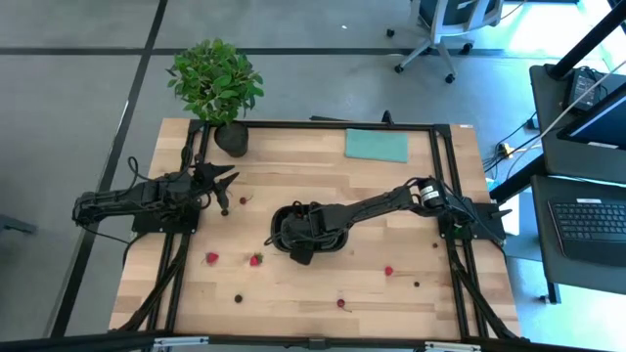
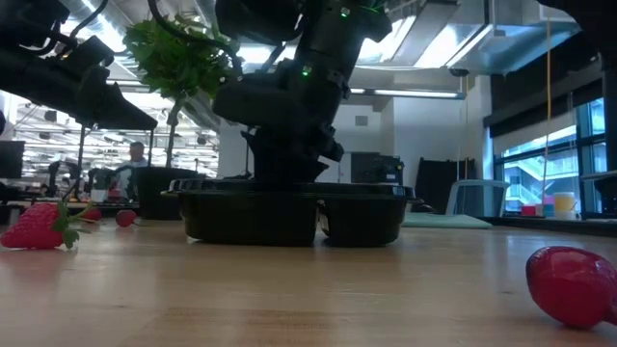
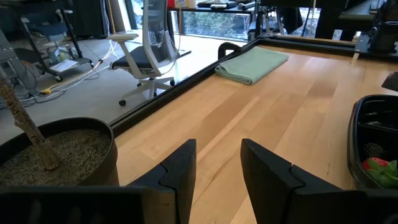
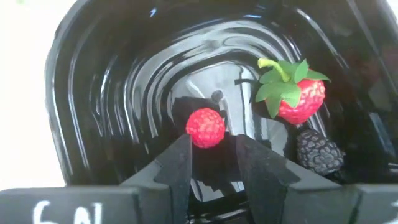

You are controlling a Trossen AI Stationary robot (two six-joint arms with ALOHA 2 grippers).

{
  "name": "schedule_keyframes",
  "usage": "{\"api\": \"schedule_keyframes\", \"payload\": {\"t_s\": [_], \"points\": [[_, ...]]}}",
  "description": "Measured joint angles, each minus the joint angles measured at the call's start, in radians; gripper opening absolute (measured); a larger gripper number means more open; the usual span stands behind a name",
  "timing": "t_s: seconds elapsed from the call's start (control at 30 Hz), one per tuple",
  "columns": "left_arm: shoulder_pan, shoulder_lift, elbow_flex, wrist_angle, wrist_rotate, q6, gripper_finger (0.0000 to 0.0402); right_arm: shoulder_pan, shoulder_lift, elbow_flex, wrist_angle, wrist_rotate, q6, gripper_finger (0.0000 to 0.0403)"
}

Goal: Pick and placing Produce into tupperware
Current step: Put the bottom red cherry into the right section of the black bin

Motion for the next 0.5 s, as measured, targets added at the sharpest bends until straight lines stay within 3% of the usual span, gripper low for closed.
{"api": "schedule_keyframes", "payload": {"t_s": [0.5], "points": [[0.0,0.0,0.0,0.0,0.0,0.0,0.012,0.002,0.0,0.067,-0.025,-0.05,0.042,0.0131]]}}
